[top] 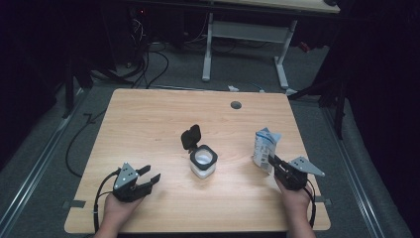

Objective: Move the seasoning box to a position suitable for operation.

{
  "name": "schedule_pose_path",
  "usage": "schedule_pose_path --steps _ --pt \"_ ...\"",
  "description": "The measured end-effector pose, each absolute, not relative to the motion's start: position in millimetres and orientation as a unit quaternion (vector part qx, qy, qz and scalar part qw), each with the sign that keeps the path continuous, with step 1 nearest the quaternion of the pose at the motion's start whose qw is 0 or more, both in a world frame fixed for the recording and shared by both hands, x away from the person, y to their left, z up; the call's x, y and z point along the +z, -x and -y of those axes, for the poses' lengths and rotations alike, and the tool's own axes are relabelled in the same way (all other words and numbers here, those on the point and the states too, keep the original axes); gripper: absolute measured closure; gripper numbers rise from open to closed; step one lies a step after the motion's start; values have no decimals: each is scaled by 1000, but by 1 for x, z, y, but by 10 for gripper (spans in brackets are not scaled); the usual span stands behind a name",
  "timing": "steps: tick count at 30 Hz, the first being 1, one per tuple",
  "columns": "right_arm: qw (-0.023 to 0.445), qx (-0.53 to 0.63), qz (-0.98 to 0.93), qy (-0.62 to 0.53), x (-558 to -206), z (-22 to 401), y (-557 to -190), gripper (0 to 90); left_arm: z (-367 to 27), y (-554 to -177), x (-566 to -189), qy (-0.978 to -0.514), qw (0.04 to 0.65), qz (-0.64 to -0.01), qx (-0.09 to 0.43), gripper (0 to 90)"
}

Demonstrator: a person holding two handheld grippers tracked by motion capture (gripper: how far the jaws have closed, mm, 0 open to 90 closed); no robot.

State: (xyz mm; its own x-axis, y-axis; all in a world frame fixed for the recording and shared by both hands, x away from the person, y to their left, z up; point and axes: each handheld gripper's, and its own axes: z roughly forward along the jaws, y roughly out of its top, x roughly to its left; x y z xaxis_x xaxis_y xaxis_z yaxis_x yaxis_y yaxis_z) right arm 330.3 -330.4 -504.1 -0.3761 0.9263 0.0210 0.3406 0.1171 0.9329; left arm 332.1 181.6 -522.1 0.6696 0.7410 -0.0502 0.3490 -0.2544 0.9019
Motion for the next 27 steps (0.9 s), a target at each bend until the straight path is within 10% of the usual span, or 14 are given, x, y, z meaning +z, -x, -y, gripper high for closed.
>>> schedule_pose_path --steps 27 --pt "309 466 -681 -473 -501 327 -327 664 -178 -337 -523 -768 489 -366 192 477"
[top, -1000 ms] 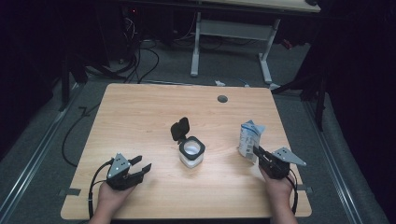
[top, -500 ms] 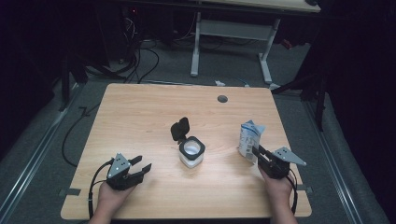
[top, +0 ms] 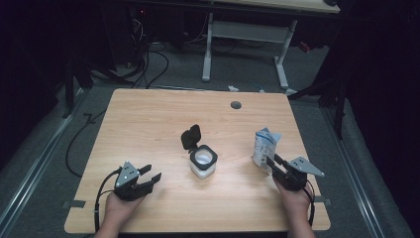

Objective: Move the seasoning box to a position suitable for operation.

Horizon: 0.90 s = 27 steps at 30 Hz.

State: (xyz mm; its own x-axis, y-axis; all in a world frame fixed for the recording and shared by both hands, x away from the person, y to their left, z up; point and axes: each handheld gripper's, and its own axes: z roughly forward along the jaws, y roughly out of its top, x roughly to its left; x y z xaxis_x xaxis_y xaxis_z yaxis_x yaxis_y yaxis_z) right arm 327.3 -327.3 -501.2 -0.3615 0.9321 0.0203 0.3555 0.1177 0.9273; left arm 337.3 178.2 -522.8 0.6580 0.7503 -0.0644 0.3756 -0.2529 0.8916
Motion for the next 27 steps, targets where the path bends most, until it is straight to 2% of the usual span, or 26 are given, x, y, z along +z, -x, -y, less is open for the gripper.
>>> schedule_pose_path --steps 19,27 --pt "327 429 -702 -465 -498 312 -288 653 -162 -354 -521 -767 481 -380 189 454" --pt "304 432 -721 -448 -501 294 -293 655 -161 -352 -522 -768 472 -390 190 444"
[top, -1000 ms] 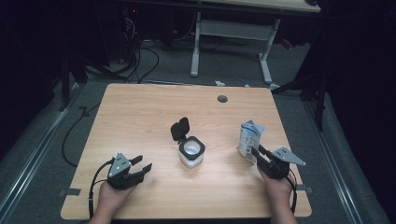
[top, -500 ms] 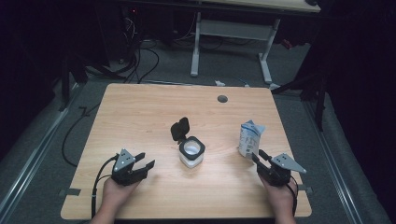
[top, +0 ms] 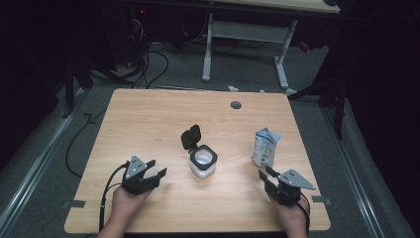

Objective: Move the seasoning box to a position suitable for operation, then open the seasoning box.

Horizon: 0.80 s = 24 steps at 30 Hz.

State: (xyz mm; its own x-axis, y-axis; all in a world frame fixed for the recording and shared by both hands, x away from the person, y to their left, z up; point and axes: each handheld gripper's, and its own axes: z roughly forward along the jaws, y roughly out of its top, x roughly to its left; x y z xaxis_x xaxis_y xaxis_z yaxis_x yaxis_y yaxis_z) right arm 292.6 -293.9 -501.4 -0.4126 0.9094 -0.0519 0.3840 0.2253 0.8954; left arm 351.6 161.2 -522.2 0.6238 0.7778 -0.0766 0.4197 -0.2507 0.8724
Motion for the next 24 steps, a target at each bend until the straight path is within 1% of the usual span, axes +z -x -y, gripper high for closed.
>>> schedule_pose_path --steps 7,9,12,15,21,24 --pt "279 432 -734 -444 -505 280 -307 649 -161 -345 -522 -771 460 -393 197 423" --pt "276 430 -737 -443 -506 274 -310 655 -161 -343 -521 -769 461 -395 200 429" --pt "274 427 -743 -437 -508 266 -314 698 -160 -342 -521 -768 462 -397 200 446" --pt "270 423 -752 -428 -510 259 -315 703 -158 -343 -520 -764 464 -402 199 452" --pt "278 416 -761 -413 -512 244 -319 698 -149 -344 -517 -763 467 -397 205 464" --pt "278 414 -765 -408 -513 238 -322 703 -145 -347 -515 -763 466 -397 207 499"
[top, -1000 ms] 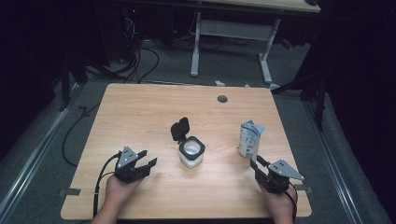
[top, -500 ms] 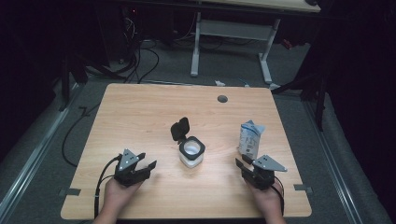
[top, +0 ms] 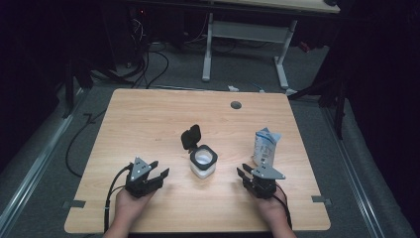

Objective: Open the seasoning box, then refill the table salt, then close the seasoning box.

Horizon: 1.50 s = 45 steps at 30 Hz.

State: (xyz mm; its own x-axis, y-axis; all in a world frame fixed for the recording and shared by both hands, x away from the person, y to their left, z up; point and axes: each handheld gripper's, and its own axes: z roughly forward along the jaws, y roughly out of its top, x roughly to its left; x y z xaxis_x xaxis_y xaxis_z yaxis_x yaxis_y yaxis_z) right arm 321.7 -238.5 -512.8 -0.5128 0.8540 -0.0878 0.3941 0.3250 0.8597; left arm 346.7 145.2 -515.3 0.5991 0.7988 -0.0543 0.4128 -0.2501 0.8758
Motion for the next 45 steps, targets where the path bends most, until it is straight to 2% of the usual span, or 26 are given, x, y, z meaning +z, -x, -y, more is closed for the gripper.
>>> schedule_pose_path --steps 8,18,25,33,45 --pt "263 422 -763 -414 -511 233 -328 741 -135 -360 -507 -762 469 -400 198 582" --pt "267 415 -776 -394 -507 216 -331 817 -123 -382 -496 -754 475 -413 187 668" --pt "267 421 -776 -387 -502 202 -339 879 -118 -392 -488 -742 484 -424 186 785" --pt "258 421 -781 -382 -501 192 -346 899 -112 -407 -476 -733 493 -431 188 871" --pt "248 427 -785 -374 -507 190 -338 900 -100 -412 -469 -725 507 -430 182 899"
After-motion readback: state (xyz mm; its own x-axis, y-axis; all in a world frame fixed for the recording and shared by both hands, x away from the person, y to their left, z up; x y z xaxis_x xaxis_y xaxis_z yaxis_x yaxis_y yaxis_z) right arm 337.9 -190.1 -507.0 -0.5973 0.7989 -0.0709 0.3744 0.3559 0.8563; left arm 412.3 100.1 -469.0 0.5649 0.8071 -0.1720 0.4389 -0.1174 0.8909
